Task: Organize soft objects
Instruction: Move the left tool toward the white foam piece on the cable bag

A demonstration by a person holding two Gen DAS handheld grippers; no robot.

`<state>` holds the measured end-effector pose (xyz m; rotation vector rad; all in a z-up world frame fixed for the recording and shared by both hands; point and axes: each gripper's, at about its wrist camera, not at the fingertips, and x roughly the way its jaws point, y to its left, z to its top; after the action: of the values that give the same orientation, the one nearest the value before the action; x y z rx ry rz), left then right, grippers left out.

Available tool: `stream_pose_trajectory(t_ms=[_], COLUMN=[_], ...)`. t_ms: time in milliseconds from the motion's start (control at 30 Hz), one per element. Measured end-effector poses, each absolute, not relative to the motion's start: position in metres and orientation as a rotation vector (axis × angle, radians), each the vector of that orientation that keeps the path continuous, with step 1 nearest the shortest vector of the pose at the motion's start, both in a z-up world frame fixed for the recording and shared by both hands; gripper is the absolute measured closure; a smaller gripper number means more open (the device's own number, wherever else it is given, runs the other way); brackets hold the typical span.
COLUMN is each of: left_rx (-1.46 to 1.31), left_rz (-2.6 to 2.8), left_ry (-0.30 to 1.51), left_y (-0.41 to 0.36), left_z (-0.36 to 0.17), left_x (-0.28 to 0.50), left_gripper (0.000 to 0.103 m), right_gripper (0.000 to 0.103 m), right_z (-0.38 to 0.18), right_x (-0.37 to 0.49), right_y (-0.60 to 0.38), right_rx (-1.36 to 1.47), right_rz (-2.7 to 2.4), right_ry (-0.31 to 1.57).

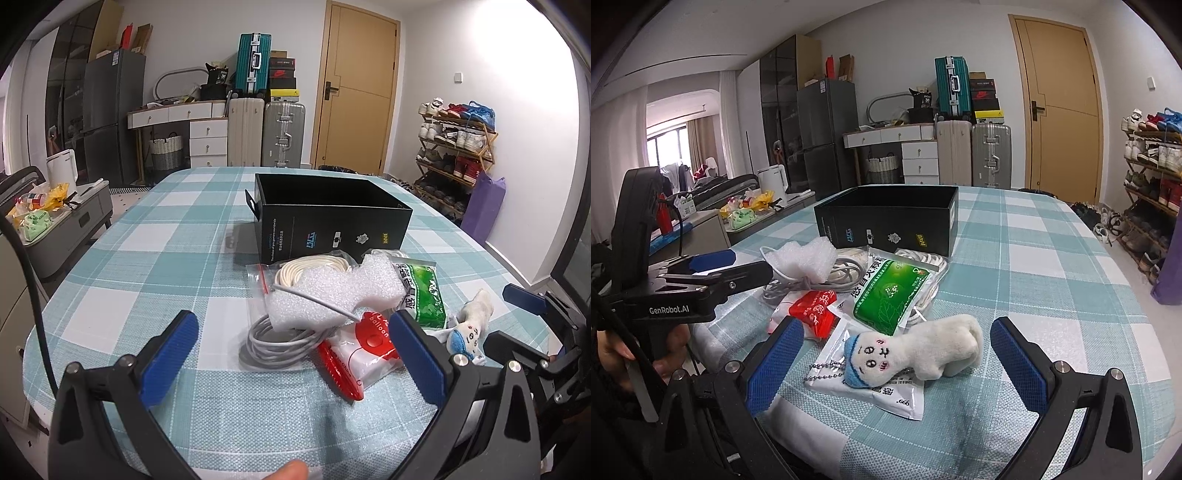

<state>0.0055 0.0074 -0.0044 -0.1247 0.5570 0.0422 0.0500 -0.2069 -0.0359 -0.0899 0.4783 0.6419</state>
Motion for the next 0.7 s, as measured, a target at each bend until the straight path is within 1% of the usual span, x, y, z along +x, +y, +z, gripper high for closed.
stream_pose_trajectory(t_ms=[433,700], left_rx=[-0.118,-0.117], left_rz=[0.037,0.025], left_ry=[0.551,0.543], left_y=[0.0061,0.0060], left_z=[-0.0037,-0.0008], left_x=[0.0052,0.0035], left_gripper=[0.000,0.000], right_gripper=[0.000,0.000], right_z=[-0.0300,-0.0284], right_x=[0.0538,0.0556], right_y=[-0.2155,-0.2157], right_rx=[-0.030,-0.048], right_rz=[0.662,0.658], right_ry=[0.480,0.484])
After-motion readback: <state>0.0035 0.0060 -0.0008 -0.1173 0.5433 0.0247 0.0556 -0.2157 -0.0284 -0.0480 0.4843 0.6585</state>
